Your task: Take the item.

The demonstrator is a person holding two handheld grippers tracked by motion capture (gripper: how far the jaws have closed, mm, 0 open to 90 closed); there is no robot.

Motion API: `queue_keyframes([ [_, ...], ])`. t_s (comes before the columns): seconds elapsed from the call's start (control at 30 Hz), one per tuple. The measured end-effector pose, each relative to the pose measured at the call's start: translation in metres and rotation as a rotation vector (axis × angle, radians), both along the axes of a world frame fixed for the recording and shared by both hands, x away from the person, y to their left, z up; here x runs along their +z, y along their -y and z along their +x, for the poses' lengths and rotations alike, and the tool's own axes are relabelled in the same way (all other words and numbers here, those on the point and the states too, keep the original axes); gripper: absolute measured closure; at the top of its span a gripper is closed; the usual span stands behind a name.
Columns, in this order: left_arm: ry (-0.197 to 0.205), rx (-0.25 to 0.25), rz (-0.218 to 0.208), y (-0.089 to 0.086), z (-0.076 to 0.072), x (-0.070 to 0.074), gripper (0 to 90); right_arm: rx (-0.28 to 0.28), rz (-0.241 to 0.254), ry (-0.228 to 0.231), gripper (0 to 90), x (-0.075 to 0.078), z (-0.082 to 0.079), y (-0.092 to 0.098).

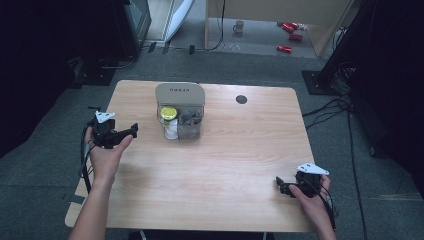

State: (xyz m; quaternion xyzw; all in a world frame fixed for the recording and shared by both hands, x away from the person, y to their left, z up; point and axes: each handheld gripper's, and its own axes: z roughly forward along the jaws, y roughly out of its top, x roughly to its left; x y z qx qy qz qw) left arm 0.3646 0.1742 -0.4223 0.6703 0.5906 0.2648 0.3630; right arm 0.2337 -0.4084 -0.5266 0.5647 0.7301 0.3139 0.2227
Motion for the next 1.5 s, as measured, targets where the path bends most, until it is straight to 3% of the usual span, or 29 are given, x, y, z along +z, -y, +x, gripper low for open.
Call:
queue_keyframes([
  [0.63, 0.017, -0.126, 0.037, 0.046, 0.042, 0.025, 16.1, -0.005, 0.000, 0.000, 0.0, 0.000, 0.000, 0.000],
  [0.83, 0.014, -0.153, 0.017, 0.054, 0.058, 0.034, 24.9, -0.004, 0.000, 0.000, 0.0, 0.000, 0.000, 0.000],
  [1.0, 0.007, -0.234, 0.020, 0.064, 0.067, 0.037, 33.8, 0.001, -0.001, 0.000, 0.0, 0.000, 0.000, 0.000],
  [1.17, 0.024, -0.277, 0.034, 0.072, 0.073, 0.039, 41.7, 0.003, -0.002, -0.001, 0.0, 0.000, 0.000, 0.000],
  [1.5, 0.043, -0.327, 0.033, 0.084, 0.084, 0.045, 44.9, 0.004, -0.001, -0.001, 0.0, 0.000, 0.000, -0.001],
])
